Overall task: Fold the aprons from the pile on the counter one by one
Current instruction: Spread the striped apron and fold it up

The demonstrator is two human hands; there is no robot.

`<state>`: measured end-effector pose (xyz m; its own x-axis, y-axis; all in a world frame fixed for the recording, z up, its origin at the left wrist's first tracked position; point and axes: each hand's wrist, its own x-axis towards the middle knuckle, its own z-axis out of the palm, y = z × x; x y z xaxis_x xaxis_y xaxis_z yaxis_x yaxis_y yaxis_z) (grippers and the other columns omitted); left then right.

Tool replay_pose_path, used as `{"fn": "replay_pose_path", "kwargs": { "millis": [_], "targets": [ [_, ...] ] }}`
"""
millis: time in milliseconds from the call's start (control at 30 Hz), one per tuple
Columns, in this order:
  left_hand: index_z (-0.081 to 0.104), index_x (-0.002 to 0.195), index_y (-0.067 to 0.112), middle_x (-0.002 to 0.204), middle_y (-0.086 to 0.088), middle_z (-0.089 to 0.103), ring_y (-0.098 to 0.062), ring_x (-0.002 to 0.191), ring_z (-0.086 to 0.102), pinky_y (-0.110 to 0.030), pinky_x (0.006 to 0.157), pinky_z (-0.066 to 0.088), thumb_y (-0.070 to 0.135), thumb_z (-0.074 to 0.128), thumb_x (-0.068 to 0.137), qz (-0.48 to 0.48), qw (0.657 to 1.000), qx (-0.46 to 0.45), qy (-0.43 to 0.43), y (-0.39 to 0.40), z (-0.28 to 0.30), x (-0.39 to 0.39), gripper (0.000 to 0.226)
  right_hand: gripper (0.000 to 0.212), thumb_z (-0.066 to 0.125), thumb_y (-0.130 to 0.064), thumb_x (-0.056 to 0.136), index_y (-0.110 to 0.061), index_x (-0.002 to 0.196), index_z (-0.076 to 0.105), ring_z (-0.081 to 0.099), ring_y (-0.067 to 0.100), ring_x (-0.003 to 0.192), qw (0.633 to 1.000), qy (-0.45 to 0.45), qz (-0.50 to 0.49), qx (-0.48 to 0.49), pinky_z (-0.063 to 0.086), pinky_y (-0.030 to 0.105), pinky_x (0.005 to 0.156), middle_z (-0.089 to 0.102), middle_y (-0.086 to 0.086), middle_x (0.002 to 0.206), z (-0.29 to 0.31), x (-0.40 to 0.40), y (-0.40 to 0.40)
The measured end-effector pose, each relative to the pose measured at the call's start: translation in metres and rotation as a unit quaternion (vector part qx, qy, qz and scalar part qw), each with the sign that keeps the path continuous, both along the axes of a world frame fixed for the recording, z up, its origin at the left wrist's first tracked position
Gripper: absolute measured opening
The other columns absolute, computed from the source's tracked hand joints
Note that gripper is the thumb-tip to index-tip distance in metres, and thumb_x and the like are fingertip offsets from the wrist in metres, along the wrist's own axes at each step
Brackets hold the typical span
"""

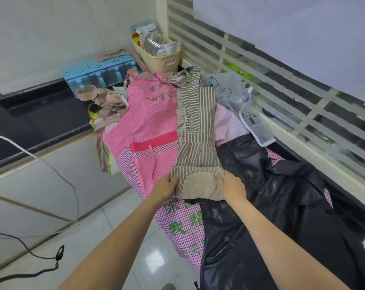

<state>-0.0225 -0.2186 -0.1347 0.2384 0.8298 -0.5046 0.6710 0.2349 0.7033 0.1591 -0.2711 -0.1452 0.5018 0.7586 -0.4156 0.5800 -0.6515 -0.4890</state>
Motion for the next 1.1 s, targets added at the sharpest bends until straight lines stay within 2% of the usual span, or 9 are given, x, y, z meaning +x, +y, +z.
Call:
{"fn": "replay_pose_path", "kwargs": {
  "millis": [133,233,333,433,667,800,900,1000,1100],
  "targets": [
    [0.047,0.114,0.008,0.113,-0.008,0.054,-0.026,0.103,0.052,-0.035,0.085,0.042,0.032,0.035,0.099,-0.1,0.906,0.314,0.267,0.005,0.002,0.011,0.031,0.049,0.03,-0.044,0.101,-0.01,0.128,0.051,0.051,0.034,0.116,0.998,-0.055,-0.007,-0.02,0.041,0.038,0.093,0.055,0.017,0.128,0.001,-0.005,0.005],
    [0.061,0.111,0.013,0.112,-0.005,0.062,-0.024,0.099,0.062,-0.032,0.079,0.05,0.025,0.037,0.086,-0.265,0.83,0.449,0.197,0.007,-0.004,0.021,0.038,0.044,0.031,-0.039,0.102,-0.006,0.129,0.043,0.054,0.034,0.113,0.993,-0.115,-0.007,-0.029,0.043,0.038,0.087,0.057,0.018,0.124,0.002,-0.012,0.007],
    [0.039,0.142,0.018,0.146,-0.003,0.042,-0.022,0.134,0.041,-0.038,0.107,0.034,0.029,0.014,0.088,-0.379,0.829,0.361,0.199,0.005,-0.021,0.022,0.061,0.024,0.038,-0.018,0.093,-0.008,0.114,0.041,0.062,0.031,0.09,0.947,-0.292,0.063,0.12,0.048,0.039,0.071,0.062,0.015,0.102,0.002,-0.022,0.0],
    [-0.006,0.15,0.021,0.158,0.003,-0.006,-0.02,0.146,-0.005,-0.035,0.117,-0.003,0.036,-0.012,0.088,-0.413,0.83,0.306,0.217,0.009,-0.03,0.019,0.064,0.043,0.034,-0.016,0.08,-0.005,0.118,0.053,0.059,0.029,0.107,0.892,-0.34,0.231,0.189,0.041,0.042,0.094,0.063,0.014,0.116,-0.012,-0.026,-0.014],
    [-0.017,0.145,0.026,0.145,0.011,-0.029,-0.007,0.138,-0.026,-0.024,0.11,-0.019,0.041,0.014,0.102,-0.453,0.851,0.237,0.117,0.027,-0.031,0.012,0.055,0.087,0.056,-0.039,0.06,-0.004,0.137,0.034,0.03,0.027,0.134,0.878,-0.307,0.356,0.093,0.036,0.051,0.107,0.045,0.014,0.143,-0.032,-0.015,-0.027],
    [-0.026,0.138,0.025,0.145,0.007,-0.033,-0.009,0.134,-0.032,-0.026,0.11,-0.02,0.077,0.019,0.078,-0.49,0.832,0.23,0.12,0.033,-0.035,0.005,0.091,0.109,0.081,-0.029,0.033,-0.003,0.133,0.045,0.045,0.029,0.127,0.882,-0.286,0.365,0.078,0.044,0.047,0.098,0.052,0.015,0.136,-0.031,-0.008,-0.018],
    [-0.028,0.138,0.02,0.145,0.004,-0.033,-0.012,0.135,-0.031,-0.027,0.111,-0.019,0.065,0.052,0.081,-0.499,0.82,0.252,0.125,0.036,-0.04,0.004,0.108,0.104,0.089,-0.019,0.018,0.0,0.117,0.064,0.065,0.027,0.106,0.891,-0.285,0.35,0.052,0.057,0.04,0.08,0.064,0.016,0.12,-0.037,-0.001,-0.005],
    [-0.025,0.142,0.015,0.148,0.004,-0.027,-0.009,0.135,-0.027,-0.027,0.114,-0.016,0.047,0.059,0.085,-0.483,0.826,0.255,0.139,0.038,-0.036,0.006,0.106,0.093,0.091,-0.01,0.026,0.003,0.114,0.065,0.069,0.028,0.096,0.899,-0.282,0.326,0.074,0.059,0.039,0.069,0.065,0.018,0.117,-0.038,0.005,0.008],
    [-0.005,0.151,0.016,0.158,0.0,0.001,-0.013,0.145,0.0,-0.028,0.115,-0.007,0.037,0.061,0.081,-0.465,0.842,0.235,0.141,0.045,-0.019,0.011,0.098,0.063,0.069,-0.01,0.079,-0.001,0.136,0.045,0.058,0.03,0.114,0.904,-0.233,0.351,0.068,0.053,0.036,0.086,0.047,0.009,0.138,-0.001,0.003,0.02]
  ]
}}
